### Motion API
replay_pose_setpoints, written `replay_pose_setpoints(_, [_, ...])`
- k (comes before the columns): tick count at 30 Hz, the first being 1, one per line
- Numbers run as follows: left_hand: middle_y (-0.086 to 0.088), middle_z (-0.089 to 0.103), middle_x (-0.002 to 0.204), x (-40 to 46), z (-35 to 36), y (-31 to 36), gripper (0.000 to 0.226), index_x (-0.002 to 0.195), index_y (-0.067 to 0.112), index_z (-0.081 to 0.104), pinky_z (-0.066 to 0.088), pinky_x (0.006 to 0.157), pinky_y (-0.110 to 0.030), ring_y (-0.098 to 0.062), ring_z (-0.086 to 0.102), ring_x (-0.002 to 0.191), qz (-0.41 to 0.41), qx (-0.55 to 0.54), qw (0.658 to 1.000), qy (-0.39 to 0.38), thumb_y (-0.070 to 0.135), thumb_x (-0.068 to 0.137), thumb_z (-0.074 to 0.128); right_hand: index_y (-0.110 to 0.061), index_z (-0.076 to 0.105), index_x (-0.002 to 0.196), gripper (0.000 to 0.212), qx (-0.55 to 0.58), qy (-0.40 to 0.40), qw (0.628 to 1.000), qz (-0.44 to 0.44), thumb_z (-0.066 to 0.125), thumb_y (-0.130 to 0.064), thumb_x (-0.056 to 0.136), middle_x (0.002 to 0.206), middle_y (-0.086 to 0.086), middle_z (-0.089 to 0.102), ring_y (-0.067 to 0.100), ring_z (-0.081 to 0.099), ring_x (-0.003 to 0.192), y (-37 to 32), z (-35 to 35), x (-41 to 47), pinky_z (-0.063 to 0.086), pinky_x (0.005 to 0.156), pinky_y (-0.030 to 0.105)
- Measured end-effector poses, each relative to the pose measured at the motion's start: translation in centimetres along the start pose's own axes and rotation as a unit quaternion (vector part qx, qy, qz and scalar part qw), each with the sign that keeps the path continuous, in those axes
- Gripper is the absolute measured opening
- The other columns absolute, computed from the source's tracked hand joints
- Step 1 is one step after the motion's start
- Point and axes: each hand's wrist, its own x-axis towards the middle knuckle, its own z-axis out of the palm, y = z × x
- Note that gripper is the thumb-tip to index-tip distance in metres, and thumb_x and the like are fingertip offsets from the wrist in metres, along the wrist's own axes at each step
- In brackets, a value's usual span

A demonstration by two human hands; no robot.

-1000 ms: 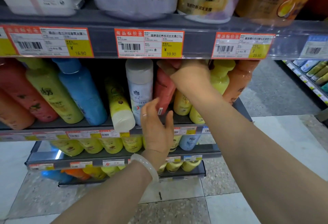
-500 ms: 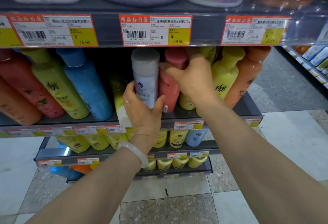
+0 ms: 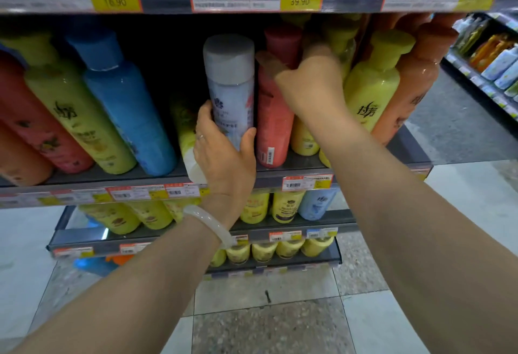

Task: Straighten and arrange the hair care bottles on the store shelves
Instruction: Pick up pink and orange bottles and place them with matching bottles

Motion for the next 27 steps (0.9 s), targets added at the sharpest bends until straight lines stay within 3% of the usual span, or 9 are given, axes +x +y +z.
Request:
replay_pose_setpoints(3, [-0.021,0.049,0.13,0.0,-0.1,0.4,0.07,0.132,-0.001,0.036,0.036,0.101,-0.05,-0.036,0.046,0.119,-0.002,0.0,1.0,0.0,0.013,0.073,0.072,-0.008,0.054,0.115,0.049,0.016,0.003,1.0,0.001,0.064,-0.041,0.081,0.11,0.01,0.066,0.03,0.06,0.102,0.1,-0.1,-0.8,0.048,0.084,0.037])
replay_pose_setpoints(5, [-0.025,0.045,0.131,-0.4,-0.4,0.5,0.068,0.131,-0.005,0.037,0.031,0.105,-0.044,-0.038,0.042,0.121,0.022,-0.003,1.0,0.0,0.01,0.074,0.071,-0.007,0.055,0.112,0.042,0.052,0.049,0.997,-0.009,0.062,-0.036,0.082,0.103,0.006,0.065,0.024,0.061,0.094,0.9,-0.3,-2.5,0.047,0.084,0.035])
replay_pose_setpoints(8, [-0.026,0.039,0.134,-1.8,-1.0,-0.2,0.068,0.133,-0.002,0.032,0.023,0.109,-0.027,-0.029,0.034,0.125,0.103,0.006,0.994,-0.02,0.011,0.077,0.07,-0.003,0.053,0.109,0.041,0.096,0.112,0.989,-0.012,0.058,-0.034,0.082,0.104,0.014,0.061,0.027,0.059,0.095,3.8,0.2,-5.8,0.049,0.086,0.046])
replay_pose_setpoints(11, [-0.026,0.039,0.133,-3.5,-1.3,-1.4,0.068,0.132,0.009,0.029,0.021,0.11,-0.023,-0.026,0.031,0.126,0.126,0.009,0.991,-0.045,0.013,0.078,0.07,-0.007,0.047,0.124,0.056,0.108,0.038,0.991,0.066,0.067,-0.028,0.077,0.119,0.01,0.055,0.019,0.055,0.107,6.1,1.5,-7.8,0.048,0.095,0.041])
replay_pose_setpoints(13, [-0.028,0.037,0.136,-3.8,-1.2,-1.4,0.07,0.134,0.006,0.027,0.02,0.111,-0.024,-0.027,0.029,0.128,0.106,0.002,0.993,-0.058,0.014,0.078,0.068,-0.007,0.042,0.129,0.063,0.111,-0.009,0.989,0.096,0.072,-0.02,0.076,0.121,0.006,0.054,0.019,0.055,0.111,6.8,2.6,-8.1,0.047,0.097,0.039])
replay_pose_setpoints(17, [-0.026,0.027,0.144,-1.5,-1.1,0.3,0.082,0.14,-0.005,0.019,0.016,0.109,-0.023,-0.031,0.026,0.133,0.031,-0.002,0.998,-0.058,0.012,0.077,0.068,-0.01,0.041,0.127,0.068,0.111,-0.005,0.988,0.105,0.075,-0.021,0.069,0.119,0.01,0.059,0.026,0.059,0.106,7.2,4.6,-7.2,0.049,0.092,0.045])
replay_pose_setpoints(19, [-0.021,0.031,0.144,-0.1,-1.2,0.6,0.09,0.142,-0.001,0.017,0.021,0.11,-0.027,-0.031,0.03,0.133,0.006,0.011,0.997,-0.076,0.011,0.072,0.071,-0.011,0.042,0.123,0.065,0.105,-0.005,0.989,0.103,0.075,-0.02,0.068,0.114,0.01,0.06,0.027,0.06,0.102,7.2,5.0,-6.9,0.05,0.088,0.047])
replay_pose_setpoints(22, [-0.017,0.046,0.135,1.1,-1.6,0.0,0.082,0.139,0.003,0.027,0.034,0.106,-0.05,-0.034,0.043,0.125,0.016,0.049,0.993,-0.106,0.015,0.071,0.071,-0.009,0.043,0.121,0.065,0.085,-0.009,0.992,0.088,0.077,-0.021,0.067,0.112,0.01,0.059,0.028,0.058,0.102,7.2,4.9,-6.6,0.048,0.088,0.047])
replay_pose_setpoints(27, [-0.018,0.056,0.124,1.4,-1.6,-0.5,0.071,0.132,0.0,0.038,0.036,0.102,-0.052,-0.034,0.05,0.117,0.025,0.097,0.989,-0.11,0.018,0.072,0.072,-0.008,0.042,0.123,0.079,0.028,-0.001,0.997,0.07,0.083,-0.032,0.06,0.119,0.01,0.052,0.027,0.05,0.112,7.5,4.1,-7.1,0.044,0.092,0.045])
